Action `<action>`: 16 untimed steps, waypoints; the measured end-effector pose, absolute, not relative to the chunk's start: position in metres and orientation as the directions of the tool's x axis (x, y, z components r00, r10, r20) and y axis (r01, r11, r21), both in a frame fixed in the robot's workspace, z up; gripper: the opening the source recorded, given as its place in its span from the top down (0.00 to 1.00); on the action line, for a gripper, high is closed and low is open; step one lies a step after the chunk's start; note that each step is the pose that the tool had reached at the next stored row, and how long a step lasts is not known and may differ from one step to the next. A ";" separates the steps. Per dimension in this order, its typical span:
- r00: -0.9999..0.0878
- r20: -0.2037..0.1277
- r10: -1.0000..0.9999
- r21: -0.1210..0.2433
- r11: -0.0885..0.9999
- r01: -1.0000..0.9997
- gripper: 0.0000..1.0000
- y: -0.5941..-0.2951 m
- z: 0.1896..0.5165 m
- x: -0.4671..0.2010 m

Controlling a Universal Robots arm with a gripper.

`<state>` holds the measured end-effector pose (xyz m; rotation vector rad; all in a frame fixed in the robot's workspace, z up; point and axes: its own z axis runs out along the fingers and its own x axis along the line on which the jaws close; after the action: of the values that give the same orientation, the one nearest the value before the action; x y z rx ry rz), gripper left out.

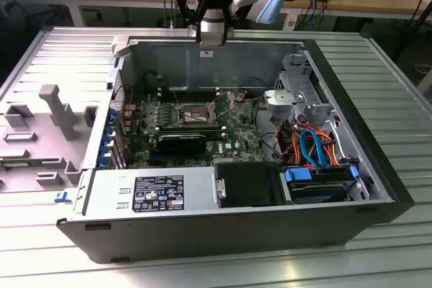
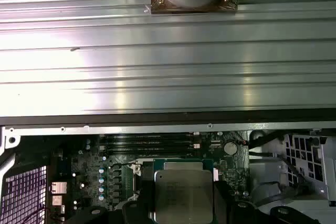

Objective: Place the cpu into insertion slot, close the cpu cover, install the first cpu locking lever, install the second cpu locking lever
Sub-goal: 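Place the cpu into insertion slot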

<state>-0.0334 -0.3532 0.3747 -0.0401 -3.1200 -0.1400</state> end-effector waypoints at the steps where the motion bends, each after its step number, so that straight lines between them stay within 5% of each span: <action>1: -1.000 0.019 0.025 0.089 0.996 0.026 0.46 -0.353 0.375 -0.034; 16: -1.000 0.019 0.025 0.089 0.996 0.026 0.46 -0.353 0.371 -0.038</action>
<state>-0.0375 -0.3532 0.3706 -0.0400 -3.1200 -0.1401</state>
